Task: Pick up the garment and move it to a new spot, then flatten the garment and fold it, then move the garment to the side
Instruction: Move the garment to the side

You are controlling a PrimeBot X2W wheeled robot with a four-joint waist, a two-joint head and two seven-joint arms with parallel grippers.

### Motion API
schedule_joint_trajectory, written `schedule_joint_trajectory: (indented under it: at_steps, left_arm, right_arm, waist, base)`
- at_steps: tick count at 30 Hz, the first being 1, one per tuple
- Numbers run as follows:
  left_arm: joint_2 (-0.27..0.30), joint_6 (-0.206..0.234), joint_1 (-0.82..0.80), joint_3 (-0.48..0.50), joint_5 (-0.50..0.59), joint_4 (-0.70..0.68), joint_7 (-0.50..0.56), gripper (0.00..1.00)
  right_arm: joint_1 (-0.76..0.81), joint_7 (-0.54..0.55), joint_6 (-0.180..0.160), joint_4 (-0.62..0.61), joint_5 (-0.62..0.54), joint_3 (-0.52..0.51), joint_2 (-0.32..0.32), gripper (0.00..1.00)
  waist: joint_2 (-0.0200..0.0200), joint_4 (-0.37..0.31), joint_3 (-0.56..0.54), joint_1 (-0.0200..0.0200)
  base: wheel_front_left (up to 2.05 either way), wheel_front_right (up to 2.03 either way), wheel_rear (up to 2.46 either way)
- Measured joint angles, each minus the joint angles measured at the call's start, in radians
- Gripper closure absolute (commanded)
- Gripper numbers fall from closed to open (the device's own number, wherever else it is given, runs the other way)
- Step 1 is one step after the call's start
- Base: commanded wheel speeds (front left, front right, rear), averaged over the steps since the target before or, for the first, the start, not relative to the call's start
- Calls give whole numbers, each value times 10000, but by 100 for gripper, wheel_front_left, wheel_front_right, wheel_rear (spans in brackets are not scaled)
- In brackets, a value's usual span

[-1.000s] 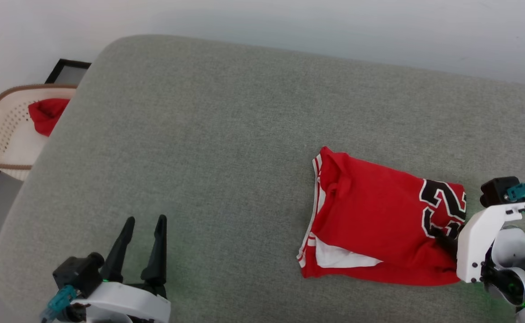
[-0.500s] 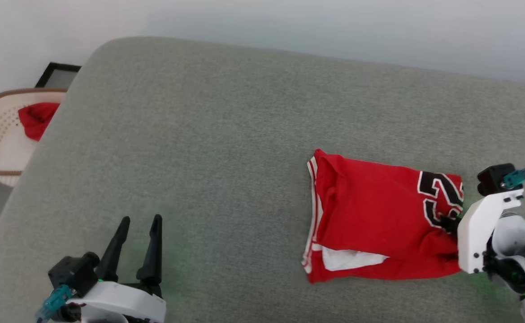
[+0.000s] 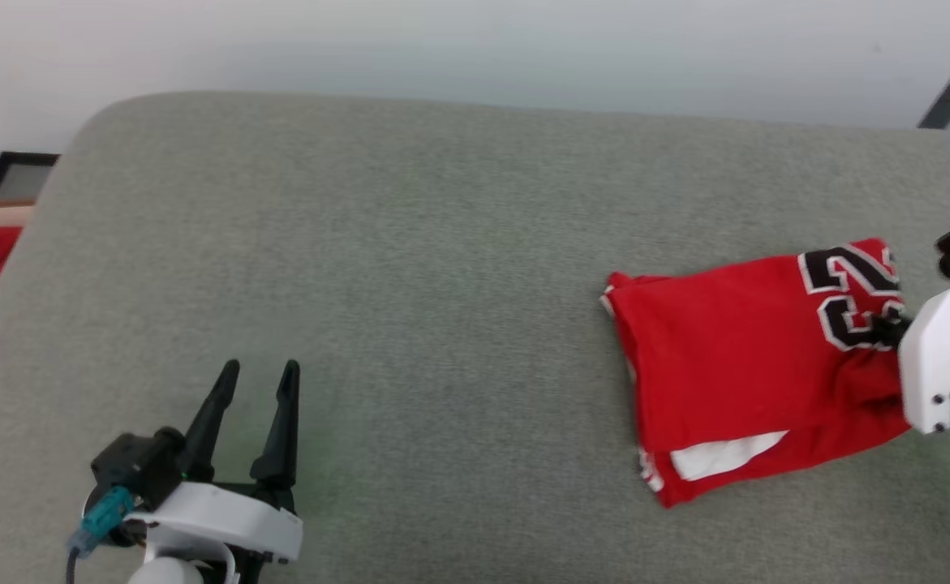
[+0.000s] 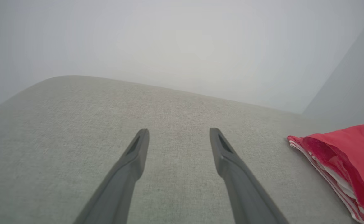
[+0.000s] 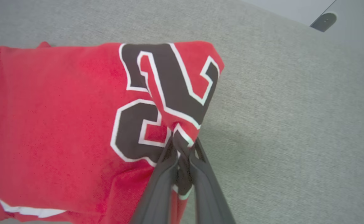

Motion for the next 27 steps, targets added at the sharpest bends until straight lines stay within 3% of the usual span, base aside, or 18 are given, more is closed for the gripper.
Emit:
schedule_joint_trajectory:
  at_steps: [9,27]
  left_arm:
    - [167,0,-521,-249,121,-146,0,0]
    - [794,0,-1548,-648,240,-355,0,0]
  right_arm:
    - [-843,-483,0,17,460,477,-1233,100]
    - [-2761,-2589,0,1799,169,1871,-2694,100]
  waist:
    - [0,-848,360,0]
    - [0,-2615,1615,-1]
  base:
    - [0,0,0]
    - [0,0,0]
